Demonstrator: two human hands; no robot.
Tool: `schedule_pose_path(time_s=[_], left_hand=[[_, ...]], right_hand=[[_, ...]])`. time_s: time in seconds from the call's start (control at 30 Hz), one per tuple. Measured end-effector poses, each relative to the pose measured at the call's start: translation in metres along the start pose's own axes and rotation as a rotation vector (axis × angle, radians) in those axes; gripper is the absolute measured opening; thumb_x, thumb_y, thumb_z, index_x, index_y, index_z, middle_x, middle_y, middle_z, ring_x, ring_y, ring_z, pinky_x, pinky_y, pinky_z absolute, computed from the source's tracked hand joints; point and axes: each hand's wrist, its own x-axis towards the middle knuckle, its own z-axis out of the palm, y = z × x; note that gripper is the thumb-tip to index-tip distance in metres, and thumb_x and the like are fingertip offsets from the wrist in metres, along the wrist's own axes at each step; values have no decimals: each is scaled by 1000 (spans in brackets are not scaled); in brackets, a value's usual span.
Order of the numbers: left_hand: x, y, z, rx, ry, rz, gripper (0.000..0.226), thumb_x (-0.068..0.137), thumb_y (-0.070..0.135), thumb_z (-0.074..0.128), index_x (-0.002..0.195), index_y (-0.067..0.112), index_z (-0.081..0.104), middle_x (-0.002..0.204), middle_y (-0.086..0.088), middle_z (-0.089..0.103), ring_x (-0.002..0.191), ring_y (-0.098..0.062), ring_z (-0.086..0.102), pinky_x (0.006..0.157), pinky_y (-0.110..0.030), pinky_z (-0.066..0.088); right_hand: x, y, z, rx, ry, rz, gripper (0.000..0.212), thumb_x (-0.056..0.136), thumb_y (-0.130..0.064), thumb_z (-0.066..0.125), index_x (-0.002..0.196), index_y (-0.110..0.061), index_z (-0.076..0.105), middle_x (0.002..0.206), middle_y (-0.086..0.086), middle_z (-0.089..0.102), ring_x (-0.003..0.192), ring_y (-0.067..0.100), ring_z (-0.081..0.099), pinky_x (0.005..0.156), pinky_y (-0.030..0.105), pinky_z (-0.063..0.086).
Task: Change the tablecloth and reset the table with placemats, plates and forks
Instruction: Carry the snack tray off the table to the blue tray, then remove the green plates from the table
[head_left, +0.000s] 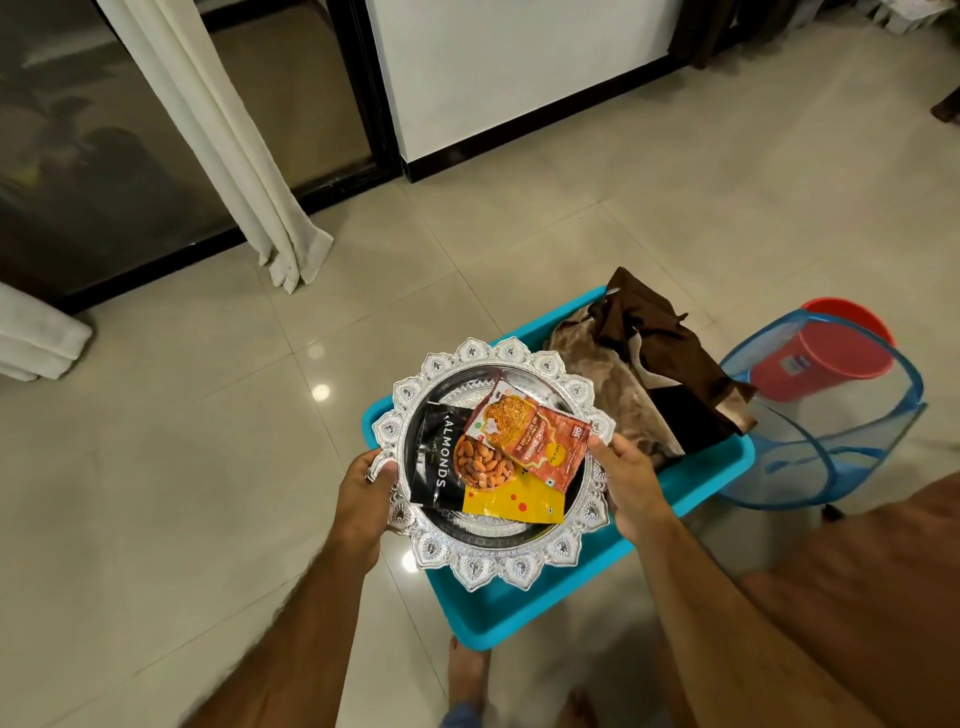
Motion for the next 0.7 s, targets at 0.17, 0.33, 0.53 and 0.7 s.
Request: schedule_pose_path(time_s=[0.17, 0.33, 0.53, 0.7], left_hand=[[-5, 6, -2, 360, 152, 185, 27, 96, 23, 58, 122, 16, 61, 120, -11, 66, 104, -26, 64, 91, -42, 53], [-35, 43, 10, 596, 197, 459, 33, 95, 22, 59, 125, 9, 64, 127, -8, 62, 119, -25, 57, 100, -33, 42], [-94, 118, 63, 719, -13, 719, 31, 93, 19, 60, 123, 13, 65, 129, -6, 62, 119, -23, 57, 101, -31, 40], [-163, 167, 122, 1009, -288, 978, 43, 95, 28, 57, 137, 21, 55, 150, -2, 45, 135, -22, 43, 111, -33, 33]], right_hand=[[-5, -12, 3, -221, 166, -105, 13, 92, -17, 66, 102, -8, 66, 104, 13, 73, 92, 25, 69, 83, 39, 56], [-35, -51, 6, -462, 321, -238, 36, 91, -25, 68, 120, -5, 64, 107, 2, 66, 104, 21, 64, 97, 38, 51], [-92, -123, 0, -612, 266, -354, 41, 93, -28, 63, 131, -12, 59, 129, 4, 62, 118, 20, 58, 101, 33, 45], [-150, -180, -45, -982, 322, -482, 59, 88, -45, 61, 139, -16, 51, 139, 8, 53, 126, 29, 51, 105, 44, 43]])
